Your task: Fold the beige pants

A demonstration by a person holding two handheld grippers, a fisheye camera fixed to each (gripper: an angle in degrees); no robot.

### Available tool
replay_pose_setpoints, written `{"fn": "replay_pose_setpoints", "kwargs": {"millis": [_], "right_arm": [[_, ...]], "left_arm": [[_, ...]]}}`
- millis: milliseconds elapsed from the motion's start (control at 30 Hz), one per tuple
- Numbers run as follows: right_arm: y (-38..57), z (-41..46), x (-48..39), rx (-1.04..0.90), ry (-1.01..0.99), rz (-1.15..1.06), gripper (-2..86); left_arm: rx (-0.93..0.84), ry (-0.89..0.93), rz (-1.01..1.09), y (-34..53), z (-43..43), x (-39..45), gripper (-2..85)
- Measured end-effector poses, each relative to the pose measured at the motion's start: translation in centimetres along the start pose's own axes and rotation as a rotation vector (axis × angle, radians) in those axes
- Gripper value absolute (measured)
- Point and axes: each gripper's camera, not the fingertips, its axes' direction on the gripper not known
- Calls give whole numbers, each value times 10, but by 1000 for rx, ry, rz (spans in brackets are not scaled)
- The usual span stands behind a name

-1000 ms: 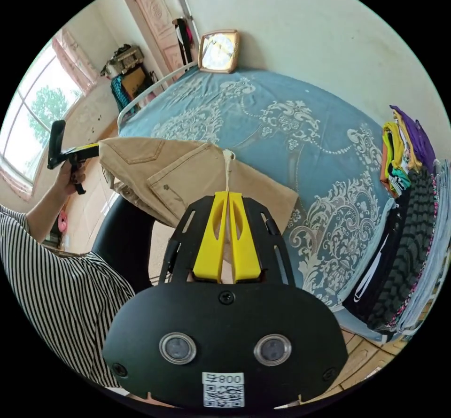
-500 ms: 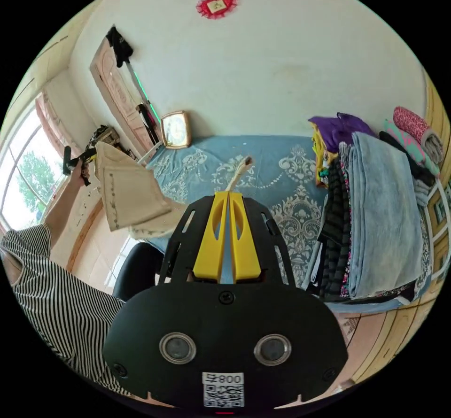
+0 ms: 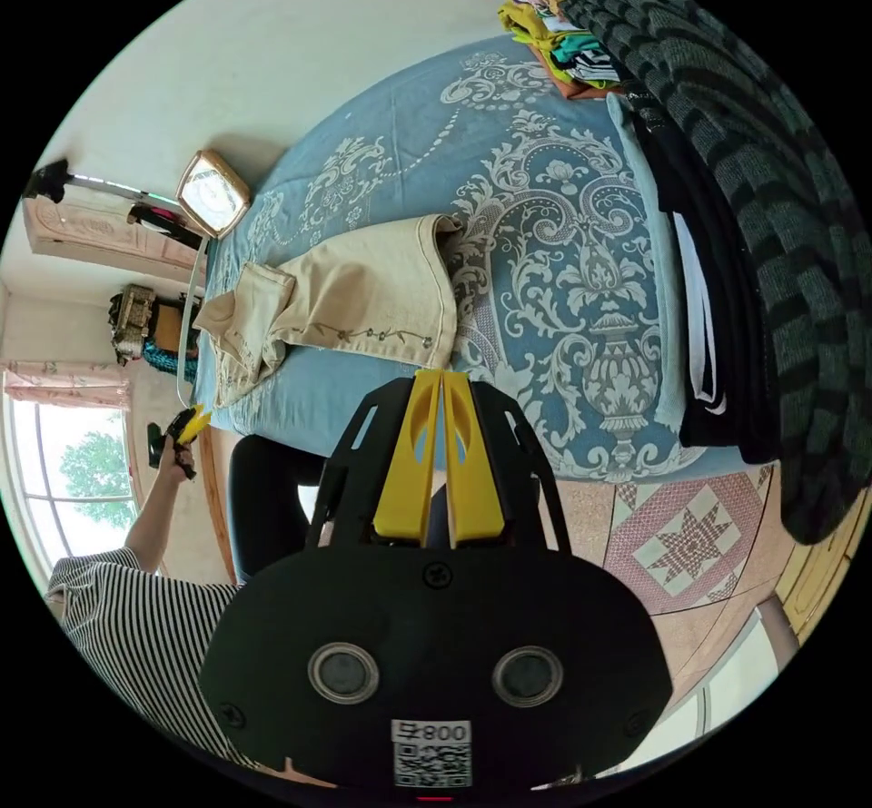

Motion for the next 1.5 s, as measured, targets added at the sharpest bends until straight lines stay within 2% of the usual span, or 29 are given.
{"fn": "replay_pose_setpoints", "kwargs": {"millis": [233, 367, 500, 767, 900, 1133, 1300, 1367, 1400, 1500], "right_arm": [[-33, 49, 8, -43, 61, 76, 65], [-42, 87, 6, -82, 128, 123, 70], [-43, 103, -9, -79, 213, 113, 63], [-48, 124, -21, -122, 158, 86, 28], [-47, 135, -31, -113, 151, 78, 22], [-57, 153, -50, -129, 150, 62, 12], [-79, 151, -88, -232, 208, -68, 3], [-80, 129, -100, -225, 232, -120, 2], [-79, 117, -106, -244, 176, -150, 1], [-68, 113, -113, -262, 117, -164, 1]], "left_arm": [[88, 178, -201, -21, 52, -43, 96], [99, 158, -249, -33, 75, -50, 52], [99, 221, -264, -41, 93, -58, 30], [133, 244, -100, -63, 96, -33, 16], [145, 193, 5, -76, 86, -12, 14], [106, 167, -14, -94, 102, 2, 14], [110, 172, 44, -104, 96, 23, 15], [132, 152, 72, -105, 87, 29, 15], [138, 145, 88, -106, 82, 30, 16], [96, 16, 109, -108, 81, 30, 18]]}}
